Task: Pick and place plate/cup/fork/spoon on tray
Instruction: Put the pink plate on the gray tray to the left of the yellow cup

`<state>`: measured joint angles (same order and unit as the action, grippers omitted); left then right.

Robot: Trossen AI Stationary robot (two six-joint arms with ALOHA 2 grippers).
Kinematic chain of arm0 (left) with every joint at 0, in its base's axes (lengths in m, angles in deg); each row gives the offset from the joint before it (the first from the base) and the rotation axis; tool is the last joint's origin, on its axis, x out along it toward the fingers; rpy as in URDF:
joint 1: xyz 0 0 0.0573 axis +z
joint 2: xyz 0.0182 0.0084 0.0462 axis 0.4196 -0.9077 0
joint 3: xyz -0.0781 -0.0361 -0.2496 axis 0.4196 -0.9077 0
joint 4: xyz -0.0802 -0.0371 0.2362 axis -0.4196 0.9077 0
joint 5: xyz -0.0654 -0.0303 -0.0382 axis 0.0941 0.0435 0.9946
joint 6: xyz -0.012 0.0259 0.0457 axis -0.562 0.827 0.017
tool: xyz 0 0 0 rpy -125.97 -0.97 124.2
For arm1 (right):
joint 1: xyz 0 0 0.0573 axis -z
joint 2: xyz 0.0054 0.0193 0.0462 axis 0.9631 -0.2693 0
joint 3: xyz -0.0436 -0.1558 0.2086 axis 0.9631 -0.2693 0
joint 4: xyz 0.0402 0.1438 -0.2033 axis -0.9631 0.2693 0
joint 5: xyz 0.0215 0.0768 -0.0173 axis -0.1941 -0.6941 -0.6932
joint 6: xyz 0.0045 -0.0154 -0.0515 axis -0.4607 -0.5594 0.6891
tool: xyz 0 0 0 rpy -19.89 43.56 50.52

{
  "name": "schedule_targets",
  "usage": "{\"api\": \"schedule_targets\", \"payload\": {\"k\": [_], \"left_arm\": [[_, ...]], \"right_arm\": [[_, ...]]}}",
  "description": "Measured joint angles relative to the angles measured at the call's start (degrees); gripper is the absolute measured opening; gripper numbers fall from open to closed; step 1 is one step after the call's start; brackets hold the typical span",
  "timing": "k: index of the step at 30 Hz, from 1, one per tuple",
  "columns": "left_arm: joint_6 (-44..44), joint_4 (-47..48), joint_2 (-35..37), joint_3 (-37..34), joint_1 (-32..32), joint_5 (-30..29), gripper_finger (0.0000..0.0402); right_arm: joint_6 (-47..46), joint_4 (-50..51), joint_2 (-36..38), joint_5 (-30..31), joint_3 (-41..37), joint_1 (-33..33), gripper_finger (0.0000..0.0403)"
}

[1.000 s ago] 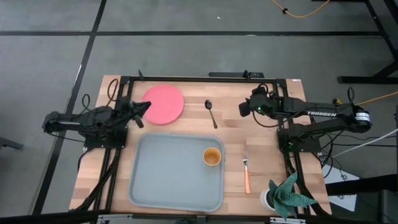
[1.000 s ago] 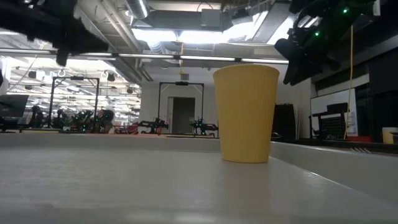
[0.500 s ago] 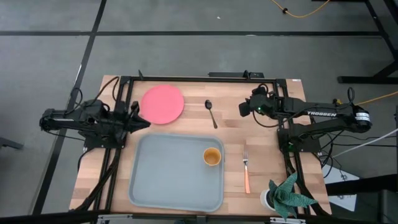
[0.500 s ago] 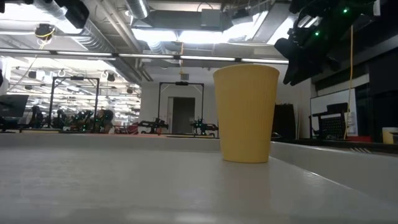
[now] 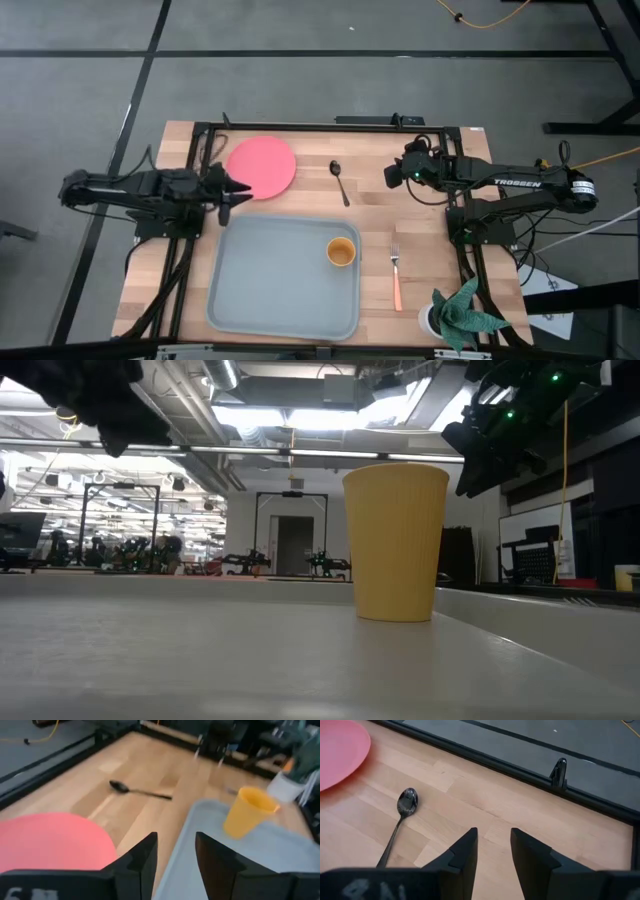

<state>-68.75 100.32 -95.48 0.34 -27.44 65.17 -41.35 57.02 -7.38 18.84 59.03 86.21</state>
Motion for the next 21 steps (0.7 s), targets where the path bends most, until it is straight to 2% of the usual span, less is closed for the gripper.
{"api": "schedule_targets", "payload": {"k": [5, 11, 17, 21], "left_arm": [[0.5, 0.4, -9.2, 0.3, 2.5, -0.5, 0.0127], [8.0, -2.0, -16.8, 2.7, 6.9, -0.3, 0.0126], [8.8, -10.1, -20.0, 2.8, 7.6, -0.3, 0.0128], [3.4, -12.1, -20.6, 2.8, 7.4, 0.4, 0.0127]], "right_arm": [[-0.2, 0.0, 0.0, 0.0, 0.0, 0.0, 0.0121], [-0.2, 0.0, 0.0, 0.0, 0.0, 0.0, 0.0121], [-0.2, 0.0, 0.0, 0.0, 0.0, 0.0, 0.0121], [-0.1, 0.0, 0.0, 0.0, 0.0, 0.0, 0.0121]]}}
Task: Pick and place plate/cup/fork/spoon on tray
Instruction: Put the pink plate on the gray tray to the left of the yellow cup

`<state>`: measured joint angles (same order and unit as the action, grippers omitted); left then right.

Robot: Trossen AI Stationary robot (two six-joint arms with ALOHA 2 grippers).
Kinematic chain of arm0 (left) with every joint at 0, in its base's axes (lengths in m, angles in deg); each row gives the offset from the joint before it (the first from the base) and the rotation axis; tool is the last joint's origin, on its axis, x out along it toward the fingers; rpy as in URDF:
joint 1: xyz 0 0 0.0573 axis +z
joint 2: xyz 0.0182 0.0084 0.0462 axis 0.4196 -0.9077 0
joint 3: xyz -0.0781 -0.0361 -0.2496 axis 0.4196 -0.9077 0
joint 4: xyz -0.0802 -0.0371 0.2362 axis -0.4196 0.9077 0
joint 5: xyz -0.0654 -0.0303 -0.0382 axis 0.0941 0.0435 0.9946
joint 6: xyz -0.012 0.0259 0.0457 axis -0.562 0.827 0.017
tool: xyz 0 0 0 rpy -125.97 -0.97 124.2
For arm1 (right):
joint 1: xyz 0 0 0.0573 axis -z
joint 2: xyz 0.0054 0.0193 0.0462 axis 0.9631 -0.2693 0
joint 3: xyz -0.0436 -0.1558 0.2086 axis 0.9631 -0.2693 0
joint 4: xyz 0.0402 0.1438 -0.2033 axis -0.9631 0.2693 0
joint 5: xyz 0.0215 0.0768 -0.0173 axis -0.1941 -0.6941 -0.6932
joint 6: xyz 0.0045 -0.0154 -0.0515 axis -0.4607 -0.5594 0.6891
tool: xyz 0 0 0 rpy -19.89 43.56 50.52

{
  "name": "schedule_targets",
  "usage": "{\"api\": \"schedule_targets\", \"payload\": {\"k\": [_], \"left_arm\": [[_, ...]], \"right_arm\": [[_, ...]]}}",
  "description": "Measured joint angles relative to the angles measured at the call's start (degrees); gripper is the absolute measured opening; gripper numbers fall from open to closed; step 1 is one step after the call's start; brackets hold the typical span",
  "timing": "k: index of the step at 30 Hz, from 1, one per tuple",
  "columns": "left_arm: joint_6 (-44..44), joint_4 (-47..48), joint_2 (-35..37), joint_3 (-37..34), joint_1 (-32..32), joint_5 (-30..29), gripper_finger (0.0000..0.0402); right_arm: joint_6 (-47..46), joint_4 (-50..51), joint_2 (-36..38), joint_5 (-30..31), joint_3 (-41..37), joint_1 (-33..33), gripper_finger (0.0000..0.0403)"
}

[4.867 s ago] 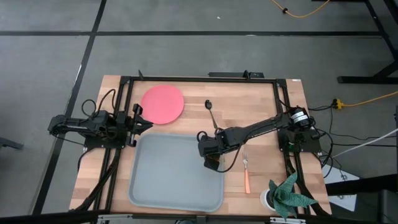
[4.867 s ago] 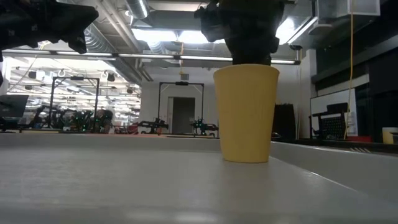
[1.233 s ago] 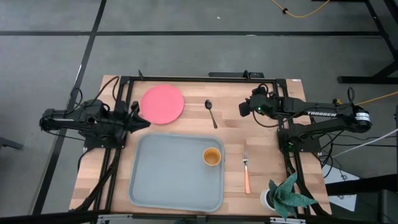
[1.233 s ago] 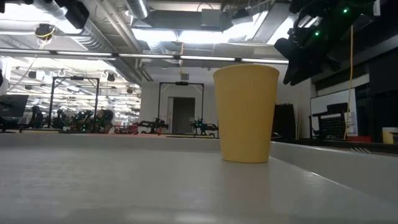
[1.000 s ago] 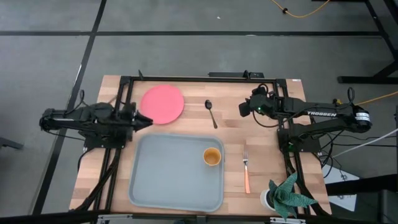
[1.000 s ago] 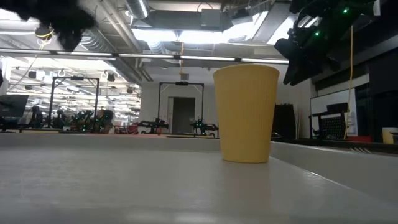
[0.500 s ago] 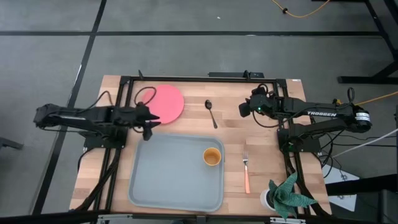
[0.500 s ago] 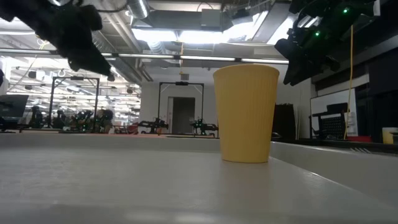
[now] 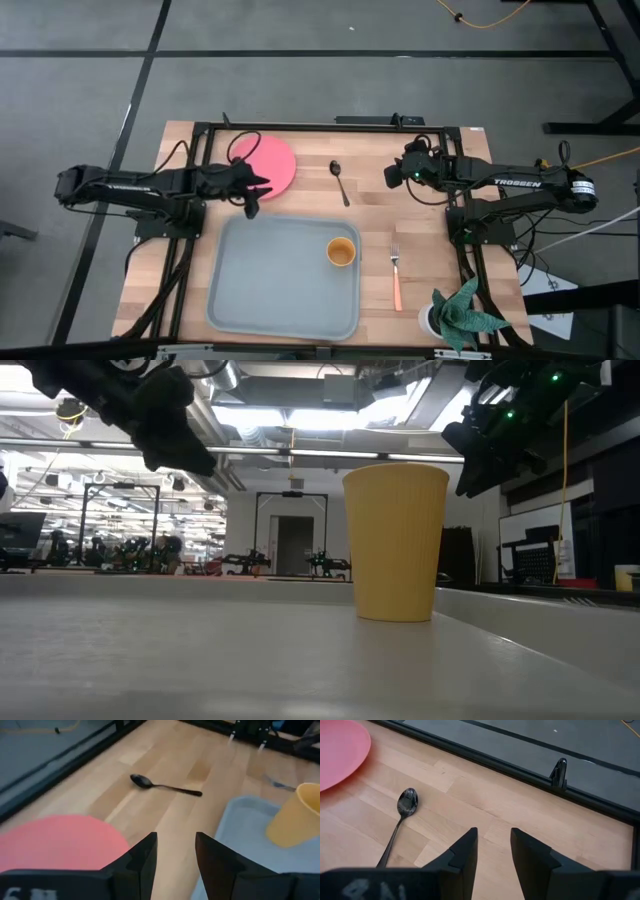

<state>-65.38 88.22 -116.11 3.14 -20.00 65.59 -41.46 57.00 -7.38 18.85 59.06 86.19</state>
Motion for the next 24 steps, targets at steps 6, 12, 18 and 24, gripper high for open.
{"api": "schedule_targets", "payload": {"k": [6, 12, 18, 24], "left_arm": [[-9.9, -4.6, -0.5, 0.0, 0.4, -1.7, 0.0127], [-10.6, -10.5, -9.8, 1.4, 3.2, -2.1, 0.0125], [-9.6, -5.6, -25.0, 10.1, 6.7, -3.1, 0.0125], [-6.3, 9.6, -39.4, 25.2, 7.6, -9.3, 0.0125]], "right_arm": [[1.6, 0.0, 0.0, 0.0, 0.0, 0.0, 0.0121], [1.6, 0.0, 0.0, 0.0, 0.0, 0.0, 0.0121], [1.6, 0.0, 0.0, 0.0, 0.0, 0.0, 0.0121], [1.6, 0.0, 0.0, 0.0, 0.0, 0.0, 0.0121]]}}
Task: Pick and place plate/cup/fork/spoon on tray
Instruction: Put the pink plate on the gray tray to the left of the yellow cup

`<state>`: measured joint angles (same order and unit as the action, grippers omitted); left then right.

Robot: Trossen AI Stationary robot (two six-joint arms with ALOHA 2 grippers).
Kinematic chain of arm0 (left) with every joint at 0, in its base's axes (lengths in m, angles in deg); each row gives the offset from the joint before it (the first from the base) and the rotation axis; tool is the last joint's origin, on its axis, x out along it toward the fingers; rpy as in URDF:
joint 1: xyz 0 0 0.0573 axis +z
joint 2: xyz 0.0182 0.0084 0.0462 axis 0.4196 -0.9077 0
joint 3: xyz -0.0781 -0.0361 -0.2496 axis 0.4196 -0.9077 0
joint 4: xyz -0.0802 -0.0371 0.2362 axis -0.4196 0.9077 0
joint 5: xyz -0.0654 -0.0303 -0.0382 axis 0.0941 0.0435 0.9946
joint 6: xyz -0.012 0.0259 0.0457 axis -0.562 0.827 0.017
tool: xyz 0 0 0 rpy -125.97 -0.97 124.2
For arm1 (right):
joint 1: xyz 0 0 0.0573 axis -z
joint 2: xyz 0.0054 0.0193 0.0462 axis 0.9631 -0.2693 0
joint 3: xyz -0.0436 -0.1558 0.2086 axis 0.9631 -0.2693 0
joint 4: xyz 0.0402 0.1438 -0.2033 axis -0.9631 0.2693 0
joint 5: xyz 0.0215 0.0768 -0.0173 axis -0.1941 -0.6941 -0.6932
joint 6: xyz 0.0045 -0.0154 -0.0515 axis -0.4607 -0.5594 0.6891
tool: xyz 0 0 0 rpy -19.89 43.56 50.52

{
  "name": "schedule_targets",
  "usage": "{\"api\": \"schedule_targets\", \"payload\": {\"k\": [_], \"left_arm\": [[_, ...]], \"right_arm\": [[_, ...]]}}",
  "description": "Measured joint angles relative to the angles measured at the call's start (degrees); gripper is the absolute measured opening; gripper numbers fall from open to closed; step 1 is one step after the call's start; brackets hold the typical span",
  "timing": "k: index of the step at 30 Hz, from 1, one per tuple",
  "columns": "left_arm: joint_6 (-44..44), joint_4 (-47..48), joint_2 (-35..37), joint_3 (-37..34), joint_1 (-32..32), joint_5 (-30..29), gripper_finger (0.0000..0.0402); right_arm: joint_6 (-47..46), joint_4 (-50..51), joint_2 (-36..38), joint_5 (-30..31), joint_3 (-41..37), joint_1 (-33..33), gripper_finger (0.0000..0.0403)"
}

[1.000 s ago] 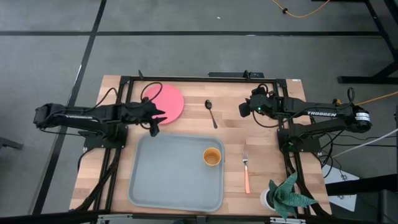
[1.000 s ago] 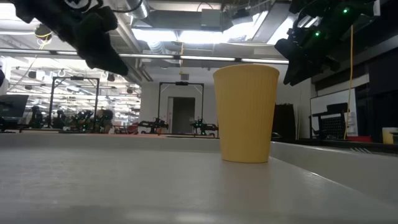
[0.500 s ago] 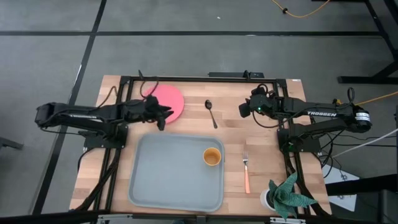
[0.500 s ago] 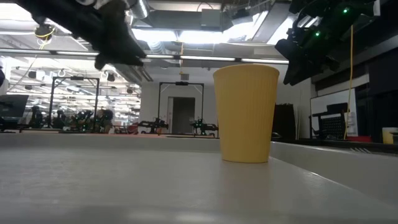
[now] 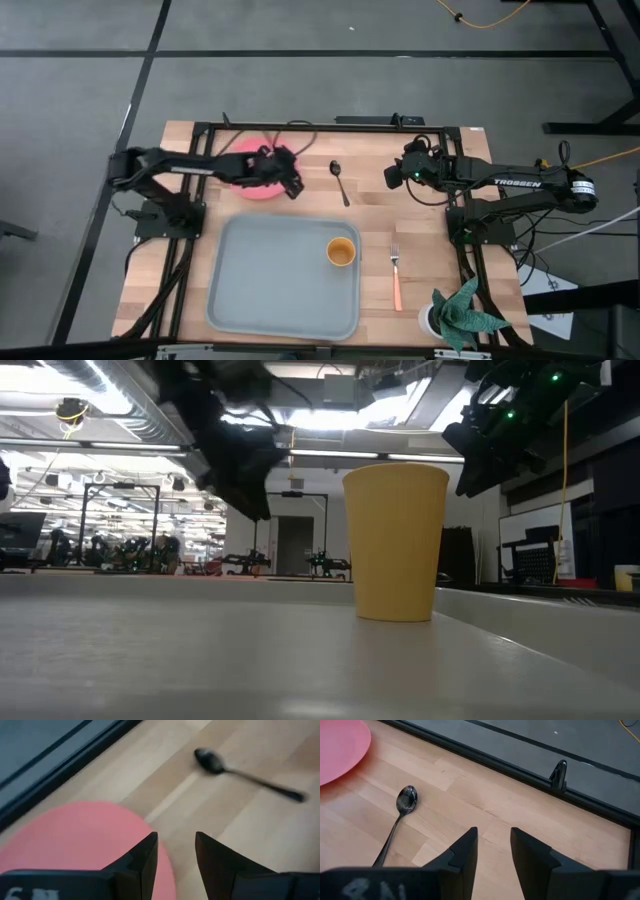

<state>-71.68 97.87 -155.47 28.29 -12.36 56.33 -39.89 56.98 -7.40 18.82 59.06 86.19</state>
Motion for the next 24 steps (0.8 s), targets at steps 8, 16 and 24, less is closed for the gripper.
{"api": "schedule_targets", "payload": {"k": [8, 16, 24], "left_arm": [[-0.2, 11.2, -15.3, 13.1, -0.6, -3.9, 0.0125], [-2.5, 17.2, -23.5, 14.4, -2.7, -12.8, 0.0125], [-9.1, 17.9, -25.0, 14.5, -6.0, -15.0, 0.0124]], "right_arm": [[0.0, 0.0, 0.0, 0.0, 0.0, 0.0, 0.0121], [1.2, 0.5, 0.0, 0.0, 0.0, 0.0, 0.0121], [1.5, 0.5, 0.0, 0.0, 0.0, 0.0, 0.0121]]}}
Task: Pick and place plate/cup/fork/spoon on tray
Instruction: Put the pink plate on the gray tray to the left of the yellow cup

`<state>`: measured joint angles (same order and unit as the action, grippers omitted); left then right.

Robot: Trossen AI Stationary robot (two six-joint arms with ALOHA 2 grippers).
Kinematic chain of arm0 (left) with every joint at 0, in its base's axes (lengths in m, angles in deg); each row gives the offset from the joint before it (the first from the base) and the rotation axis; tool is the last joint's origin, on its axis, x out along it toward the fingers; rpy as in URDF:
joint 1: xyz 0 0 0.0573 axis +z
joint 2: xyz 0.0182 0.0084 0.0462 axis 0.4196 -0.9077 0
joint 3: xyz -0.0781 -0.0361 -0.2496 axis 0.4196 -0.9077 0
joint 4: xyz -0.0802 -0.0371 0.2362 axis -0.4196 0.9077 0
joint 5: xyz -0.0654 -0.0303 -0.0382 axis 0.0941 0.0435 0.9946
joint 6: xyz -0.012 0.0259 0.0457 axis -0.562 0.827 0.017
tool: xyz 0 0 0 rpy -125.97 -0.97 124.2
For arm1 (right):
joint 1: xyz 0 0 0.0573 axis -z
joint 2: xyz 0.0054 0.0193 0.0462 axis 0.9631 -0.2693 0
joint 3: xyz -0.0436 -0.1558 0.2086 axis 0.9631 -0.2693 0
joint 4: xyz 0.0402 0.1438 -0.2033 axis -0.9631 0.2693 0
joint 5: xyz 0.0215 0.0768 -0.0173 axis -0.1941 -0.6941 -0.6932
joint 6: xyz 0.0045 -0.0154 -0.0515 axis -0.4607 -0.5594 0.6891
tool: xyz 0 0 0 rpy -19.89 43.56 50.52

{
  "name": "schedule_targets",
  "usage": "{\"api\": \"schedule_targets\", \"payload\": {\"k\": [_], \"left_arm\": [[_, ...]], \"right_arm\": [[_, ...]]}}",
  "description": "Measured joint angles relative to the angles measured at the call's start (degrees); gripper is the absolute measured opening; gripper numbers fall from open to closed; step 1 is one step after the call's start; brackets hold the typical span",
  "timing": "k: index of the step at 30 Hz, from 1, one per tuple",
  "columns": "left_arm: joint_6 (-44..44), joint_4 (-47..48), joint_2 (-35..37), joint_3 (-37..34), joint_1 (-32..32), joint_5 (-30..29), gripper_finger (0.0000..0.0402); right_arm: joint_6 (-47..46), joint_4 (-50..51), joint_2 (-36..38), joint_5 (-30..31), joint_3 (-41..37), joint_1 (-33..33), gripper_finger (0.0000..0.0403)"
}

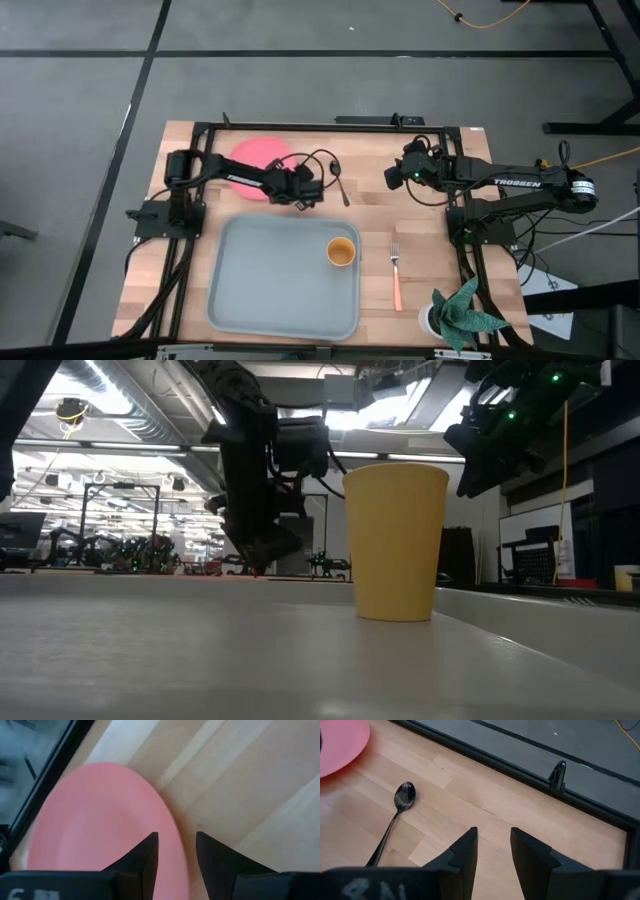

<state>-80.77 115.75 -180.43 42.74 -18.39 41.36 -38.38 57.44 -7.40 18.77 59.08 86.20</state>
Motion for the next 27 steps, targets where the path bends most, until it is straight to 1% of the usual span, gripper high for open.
{"api": "schedule_targets", "payload": {"k": [7, 11, 16, 21, 27], "left_arm": [[-3.5, -0.1, 0.0, 0.0, -1.8, -0.3, 0.0124], [-6.1, 0.3, -0.2, 0.0, -2.5, -1.8, 0.0124], [-9.0, 0.5, -0.2, 0.0, -2.8, -2.1, 0.0124], [-9.4, 1.0, -0.2, 0.0, -3.2, -3.2, 0.0124], [-10.9, 4.1, -1.4, 0.0, -3.9, -3.7, 0.0124]], "right_arm": [[0.0, 0.0, 0.0, -0.1, 0.0, 0.0, 0.0121], [0.0, 0.0, 0.0, -0.2, 0.0, 0.0, 0.0121], [0.0, 0.0, 0.0, -1.6, 0.0, 0.0, 0.0121], [0.0, 0.0, 0.0, -1.6, 0.0, 0.0, 0.0121], [0.0, 0.0, 0.0, -1.6, 0.0, 0.0, 0.0121]]}}
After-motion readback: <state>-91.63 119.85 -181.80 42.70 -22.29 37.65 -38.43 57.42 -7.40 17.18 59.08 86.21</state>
